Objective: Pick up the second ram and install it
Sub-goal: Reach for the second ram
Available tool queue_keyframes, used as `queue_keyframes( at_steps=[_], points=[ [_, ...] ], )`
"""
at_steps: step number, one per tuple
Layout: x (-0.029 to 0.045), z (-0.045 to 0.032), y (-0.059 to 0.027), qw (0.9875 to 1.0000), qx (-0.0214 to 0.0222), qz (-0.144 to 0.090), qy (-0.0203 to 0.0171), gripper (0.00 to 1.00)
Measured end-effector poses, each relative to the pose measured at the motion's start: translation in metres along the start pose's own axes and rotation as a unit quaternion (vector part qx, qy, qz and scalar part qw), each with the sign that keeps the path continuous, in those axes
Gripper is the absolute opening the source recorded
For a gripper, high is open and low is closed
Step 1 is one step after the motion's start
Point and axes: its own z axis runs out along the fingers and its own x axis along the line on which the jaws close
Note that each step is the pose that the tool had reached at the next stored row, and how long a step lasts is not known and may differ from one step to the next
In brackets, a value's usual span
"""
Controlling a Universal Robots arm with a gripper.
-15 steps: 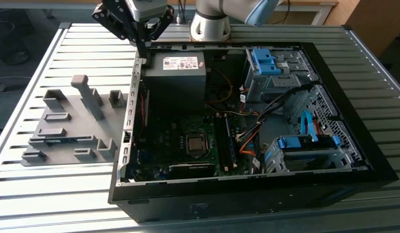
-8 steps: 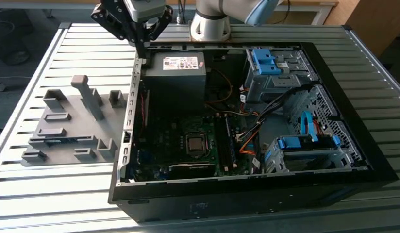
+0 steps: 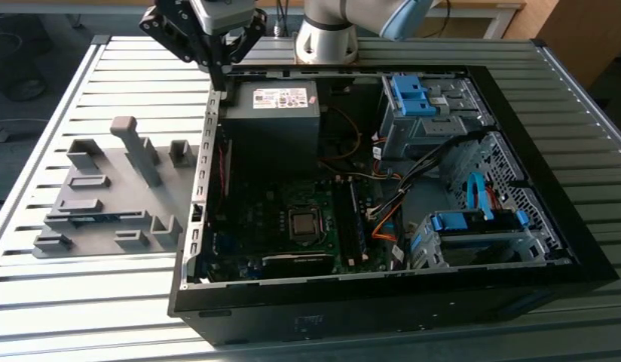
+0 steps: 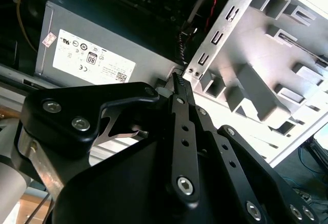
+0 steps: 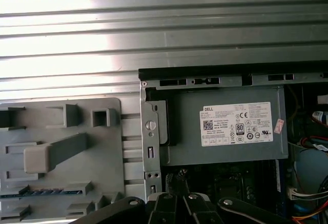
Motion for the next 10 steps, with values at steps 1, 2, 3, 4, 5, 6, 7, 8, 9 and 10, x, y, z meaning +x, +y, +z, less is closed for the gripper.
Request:
queue_keyframes(
  at_steps=[1,2,3,4,5,6,7,8,9,10],
  points=[
    [0.0003,0.0001,0.0000,1.0000,0.0000,0.000,0.0000,0.11],
    [0.0005,0.0002,0.0000,1.0000,-0.0001,0.000,0.0000,0.11],
    [0.0007,0.0002,-0.0001,1.0000,0.0000,0.000,0.0000,0.11],
    [0.0009,0.0002,-0.0001,1.0000,0.0000,0.000,0.0000,0.11],
    [0.0012,0.0003,-0.0001,1.0000,0.0000,0.000,0.0000,0.11],
    [0.0014,0.0003,-0.0001,1.0000,0.0000,0.000,0.0000,0.11],
    [0.0016,0.0003,-0.0001,1.0000,0.0000,0.000,0.0000,0.11],
    [0.0018,0.0004,-0.0002,1.0000,0.0000,0.000,0.0000,0.11],
    [0.0021,0.0005,-0.0002,1.0000,0.0000,0.000,0.0000,0.11],
    [0.0023,0.0005,-0.0002,1.0000,0.0000,0.000,0.0000,0.11]
  ],
)
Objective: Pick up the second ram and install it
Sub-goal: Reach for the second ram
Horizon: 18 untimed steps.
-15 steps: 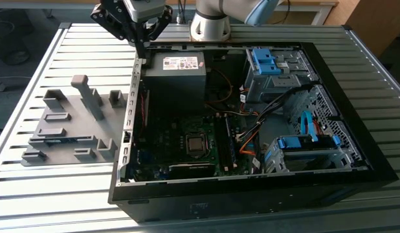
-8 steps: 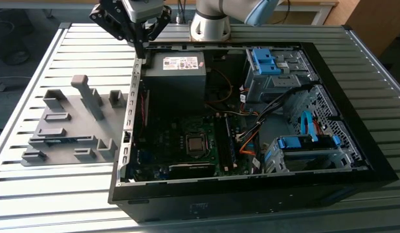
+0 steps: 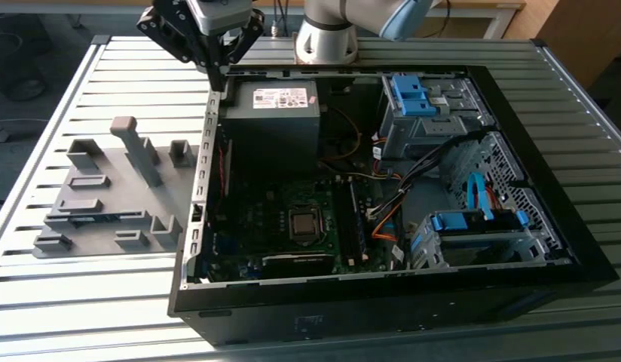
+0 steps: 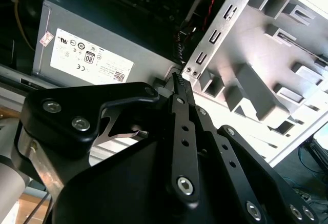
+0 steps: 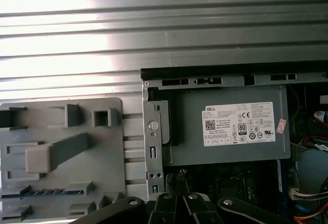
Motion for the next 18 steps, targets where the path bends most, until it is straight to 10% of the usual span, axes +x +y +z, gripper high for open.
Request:
queue_keyframes(
  at_steps=[18],
  points=[
    [0.0064,0.0009,-0.0005,1.0000,0.0001,0.000,0.0001,0.11]
  ],
)
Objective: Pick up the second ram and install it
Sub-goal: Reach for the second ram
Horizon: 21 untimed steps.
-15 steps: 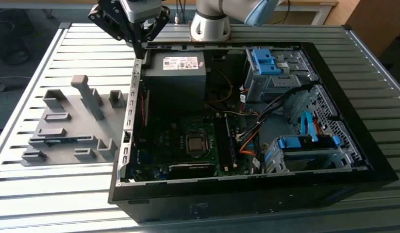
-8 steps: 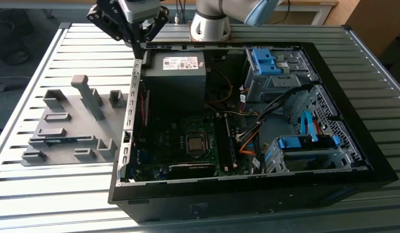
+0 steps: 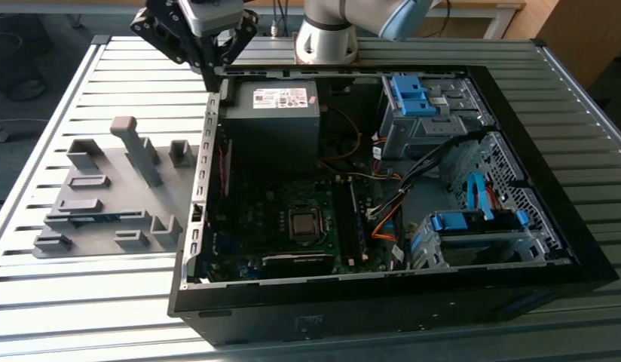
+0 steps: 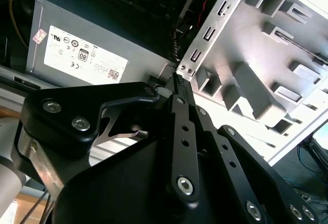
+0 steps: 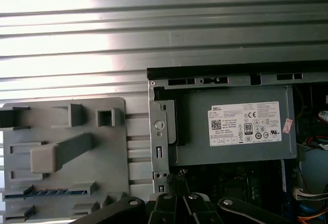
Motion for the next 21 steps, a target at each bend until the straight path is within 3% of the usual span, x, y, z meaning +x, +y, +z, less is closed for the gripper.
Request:
queue_keyframes(
  at_steps=[21],
  points=[
    [0.0120,0.0011,-0.0009,1.0000,-0.0001,0.000,0.0001,0.11]
  ],
)
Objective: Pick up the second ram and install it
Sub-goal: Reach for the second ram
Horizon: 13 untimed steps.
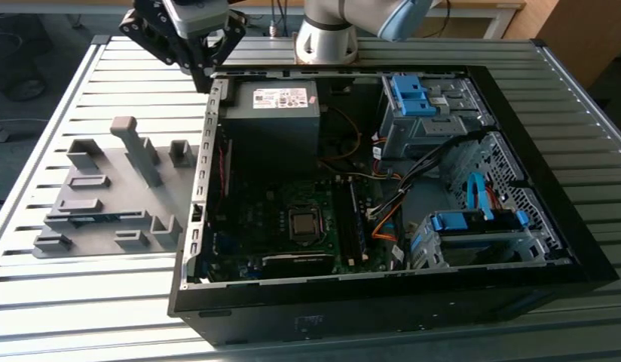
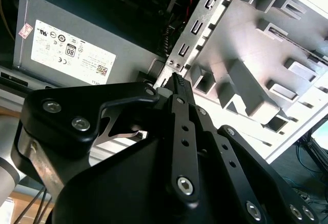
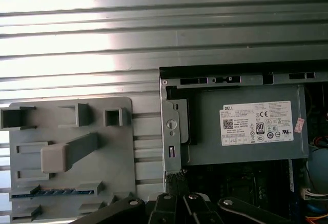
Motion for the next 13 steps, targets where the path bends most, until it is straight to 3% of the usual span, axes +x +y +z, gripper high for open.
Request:
queue_keyframes(
  at_steps=[13],
  points=[
    [0.0064,0.0009,-0.0005,1.0000,0.0001,0.000,0.0006,0.11]
  ],
)
